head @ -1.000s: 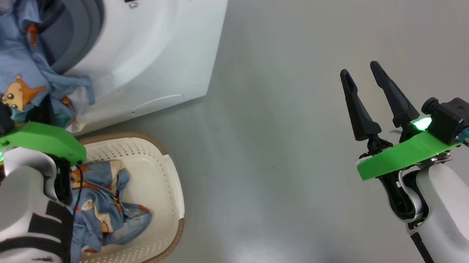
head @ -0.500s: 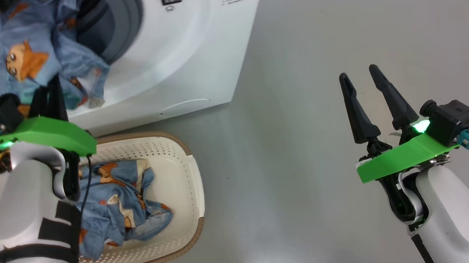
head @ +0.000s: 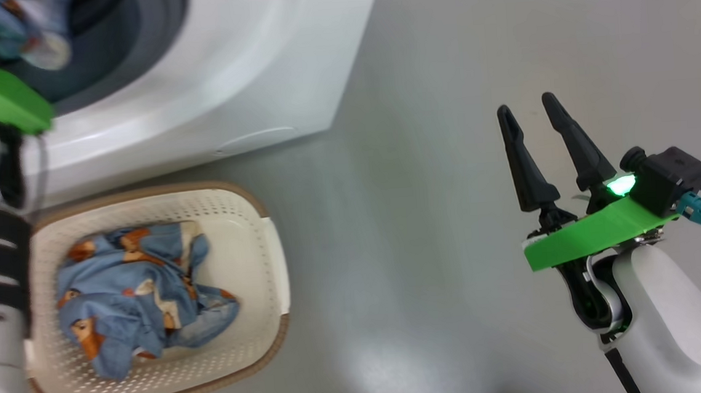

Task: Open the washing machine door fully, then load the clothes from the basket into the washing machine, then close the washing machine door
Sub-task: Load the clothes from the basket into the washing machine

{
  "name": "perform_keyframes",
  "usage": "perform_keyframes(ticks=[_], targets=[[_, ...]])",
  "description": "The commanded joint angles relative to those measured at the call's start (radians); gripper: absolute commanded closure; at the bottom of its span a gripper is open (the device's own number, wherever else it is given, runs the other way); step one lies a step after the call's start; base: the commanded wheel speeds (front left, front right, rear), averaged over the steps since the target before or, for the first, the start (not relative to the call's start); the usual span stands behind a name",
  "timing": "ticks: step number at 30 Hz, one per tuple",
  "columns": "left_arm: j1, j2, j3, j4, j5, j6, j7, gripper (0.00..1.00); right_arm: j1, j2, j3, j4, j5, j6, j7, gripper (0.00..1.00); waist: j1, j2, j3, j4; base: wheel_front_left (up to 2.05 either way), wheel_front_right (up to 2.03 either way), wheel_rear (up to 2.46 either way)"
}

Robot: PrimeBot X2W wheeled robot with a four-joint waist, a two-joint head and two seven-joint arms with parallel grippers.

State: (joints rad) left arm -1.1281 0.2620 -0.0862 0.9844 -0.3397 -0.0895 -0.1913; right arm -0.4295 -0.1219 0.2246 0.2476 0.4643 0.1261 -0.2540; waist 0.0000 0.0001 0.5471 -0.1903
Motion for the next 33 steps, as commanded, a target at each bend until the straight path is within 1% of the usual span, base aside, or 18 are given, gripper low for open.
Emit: perform_keyframes(ticks=[1,5,6,12,13,14,15,18,23,27,33], targets=[[-0.051,0.072,0.010,0.008,0.019,0.011,0.015,1.00,-0.011,0.008,0.019,-0.028,0.005,0.005,-0.008,0.00,0.0000,-0.0001,0.055,-0.057,0.00,0.00,0.00],[-0.135,0.128,-0.008,0.059,0.047,0.021,0.047,1.00,-0.013,0.022,0.010,-0.036,0.006,0.005,-0.008,0.00,0.0000,-0.0001,0.096,-0.105,0.00,0.00,0.00],[-0.135,0.128,-0.008,0.059,0.047,0.021,0.047,1.00,-0.013,0.022,0.010,-0.036,0.006,0.005,-0.008,0.00,0.0000,-0.0001,0.096,-0.105,0.00,0.00,0.00],[-0.239,0.184,-0.023,0.132,0.062,0.026,0.103,1.00,-0.019,0.035,0.008,-0.042,0.006,0.005,-0.008,0.00,0.0000,-0.0001,0.127,-0.146,0.00,0.00,0.00],[-0.250,0.189,-0.025,0.145,0.062,0.024,0.115,0.98,-0.021,0.037,0.007,-0.043,0.005,0.005,-0.008,0.00,0.0000,-0.0001,0.127,-0.150,0.00,0.00,0.00],[-0.261,0.194,-0.026,0.161,0.061,0.024,0.133,0.58,-0.023,0.039,0.006,-0.044,0.004,0.005,-0.008,0.00,0.0000,-0.0001,0.127,-0.153,0.00,0.00,0.00],[-0.271,0.199,-0.028,0.178,0.060,0.023,0.152,0.00,-0.025,0.041,0.006,-0.045,0.004,0.005,-0.008,0.00,0.0000,-0.0001,0.125,-0.155,0.00,0.00,0.00],[-0.291,0.204,-0.031,0.213,0.056,0.024,0.183,0.00,-0.026,0.044,0.004,-0.041,0.001,0.005,-0.008,0.00,0.0000,-0.0001,0.113,-0.155,0.00,0.00,0.00],[-0.274,0.185,-0.032,0.242,0.041,0.014,0.165,0.00,-0.027,0.040,0.002,-0.037,-0.003,0.005,-0.008,0.00,0.0000,-0.0001,0.079,-0.134,0.00,0.00,0.00],[-0.229,0.162,-0.023,0.250,0.019,0.003,0.093,0.00,-0.029,0.029,0.005,-0.031,-0.005,0.005,-0.008,0.00,0.0000,-0.0001,0.038,-0.112,0.00,0.00,0.00],[-0.135,0.113,-0.009,0.260,-0.014,-0.005,-0.013,0.00,-0.019,0.008,0.009,-0.014,-0.003,0.005,-0.008,0.00,0.0000,-0.0001,-0.036,-0.070,0.00,0.00,0.00]])
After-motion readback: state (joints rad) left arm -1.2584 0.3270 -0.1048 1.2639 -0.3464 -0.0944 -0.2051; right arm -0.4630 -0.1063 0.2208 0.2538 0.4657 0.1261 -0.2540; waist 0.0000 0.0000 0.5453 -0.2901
